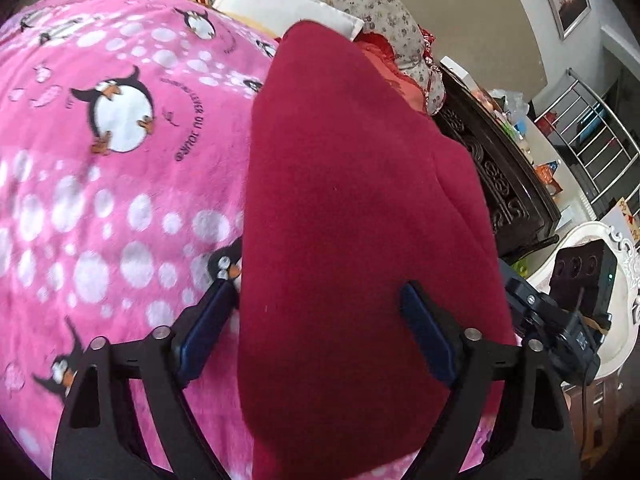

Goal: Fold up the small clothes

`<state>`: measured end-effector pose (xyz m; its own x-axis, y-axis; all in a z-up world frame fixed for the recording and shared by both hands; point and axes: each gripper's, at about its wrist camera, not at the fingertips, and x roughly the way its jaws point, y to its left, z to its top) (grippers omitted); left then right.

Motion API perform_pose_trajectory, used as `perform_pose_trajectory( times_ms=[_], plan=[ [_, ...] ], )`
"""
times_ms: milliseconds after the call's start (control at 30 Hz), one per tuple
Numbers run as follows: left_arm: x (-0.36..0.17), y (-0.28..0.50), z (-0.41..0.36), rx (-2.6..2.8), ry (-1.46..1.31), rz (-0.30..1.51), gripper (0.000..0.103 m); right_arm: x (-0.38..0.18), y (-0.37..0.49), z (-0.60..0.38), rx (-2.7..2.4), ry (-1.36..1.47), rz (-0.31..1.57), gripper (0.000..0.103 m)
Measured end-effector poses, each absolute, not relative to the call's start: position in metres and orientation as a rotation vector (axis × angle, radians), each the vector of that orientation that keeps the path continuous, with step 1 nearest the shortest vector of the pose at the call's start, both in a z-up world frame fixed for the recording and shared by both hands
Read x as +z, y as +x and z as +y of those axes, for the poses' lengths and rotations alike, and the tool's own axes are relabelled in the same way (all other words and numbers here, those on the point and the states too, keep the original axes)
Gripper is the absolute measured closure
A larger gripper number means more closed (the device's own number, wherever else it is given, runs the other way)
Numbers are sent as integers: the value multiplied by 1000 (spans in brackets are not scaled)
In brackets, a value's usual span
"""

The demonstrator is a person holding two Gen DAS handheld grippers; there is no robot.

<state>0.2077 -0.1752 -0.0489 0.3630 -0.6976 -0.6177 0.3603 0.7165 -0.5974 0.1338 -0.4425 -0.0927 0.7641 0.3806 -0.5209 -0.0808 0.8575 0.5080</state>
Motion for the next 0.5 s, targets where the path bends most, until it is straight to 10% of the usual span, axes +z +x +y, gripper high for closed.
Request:
perform_pose_trajectory(
  times_ms=[167,233,333,500],
  plan=[
    [-45,206,-189,-721,-327,942,17,-96,139,-431,260,439,642,25],
    [-43,204,-191,-720,-309,942,34,-94,138,-428,229,408,650,59],
    [-34,199,-178,-730,-340,943,60,-83,124,-426,253,417,632,65],
    [-2,159,-143,-747,-347,912,61,-52,82,-394,349,383,592,66]
  ],
)
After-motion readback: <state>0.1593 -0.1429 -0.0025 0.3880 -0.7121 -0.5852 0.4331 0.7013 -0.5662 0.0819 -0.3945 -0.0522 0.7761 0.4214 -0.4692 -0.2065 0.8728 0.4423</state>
